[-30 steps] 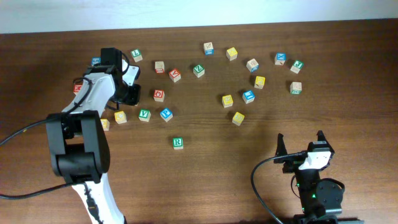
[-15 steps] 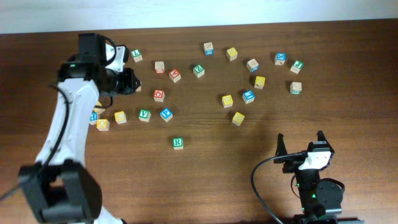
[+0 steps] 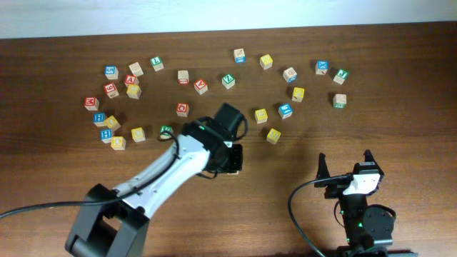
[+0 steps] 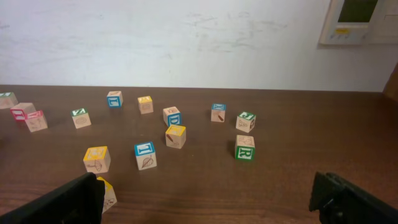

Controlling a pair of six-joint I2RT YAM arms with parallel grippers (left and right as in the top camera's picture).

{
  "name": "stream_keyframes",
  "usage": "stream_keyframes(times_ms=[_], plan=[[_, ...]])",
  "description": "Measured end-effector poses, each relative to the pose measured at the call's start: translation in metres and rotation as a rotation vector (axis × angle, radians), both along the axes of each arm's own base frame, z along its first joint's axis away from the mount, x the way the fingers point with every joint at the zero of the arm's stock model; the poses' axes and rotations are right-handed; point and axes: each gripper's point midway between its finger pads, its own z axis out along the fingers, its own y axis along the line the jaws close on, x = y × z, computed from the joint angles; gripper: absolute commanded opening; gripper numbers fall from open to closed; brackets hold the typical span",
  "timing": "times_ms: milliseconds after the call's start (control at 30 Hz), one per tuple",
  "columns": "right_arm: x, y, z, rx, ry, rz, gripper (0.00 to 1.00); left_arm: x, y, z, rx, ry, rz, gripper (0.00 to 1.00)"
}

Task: Spell out RSS
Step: 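Carry the yellow S block to center-right and set it down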

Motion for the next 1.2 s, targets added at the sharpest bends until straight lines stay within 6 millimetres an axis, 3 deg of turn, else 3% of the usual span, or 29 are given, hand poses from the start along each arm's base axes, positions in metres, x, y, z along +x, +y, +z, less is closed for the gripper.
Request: stream_keyframes(times_ms=[167,300,1200], plan=[[0.0,0.0,0.0,0.0,0.0,0.0,0.98,0.022,-0.001,-0.004,0.125,-0.198,0.114,0.22],[0.0,0.0,0.0,0.0,0.0,0.0,0.98,0.015,-0.005,-0.039,0.191,-0.146,0.11,0.25],[0.0,0.0,0.0,0.0,0.0,0.0,0.98,0.015,-0.014,-0.039,0.149,-0.142,0.085,0.28]])
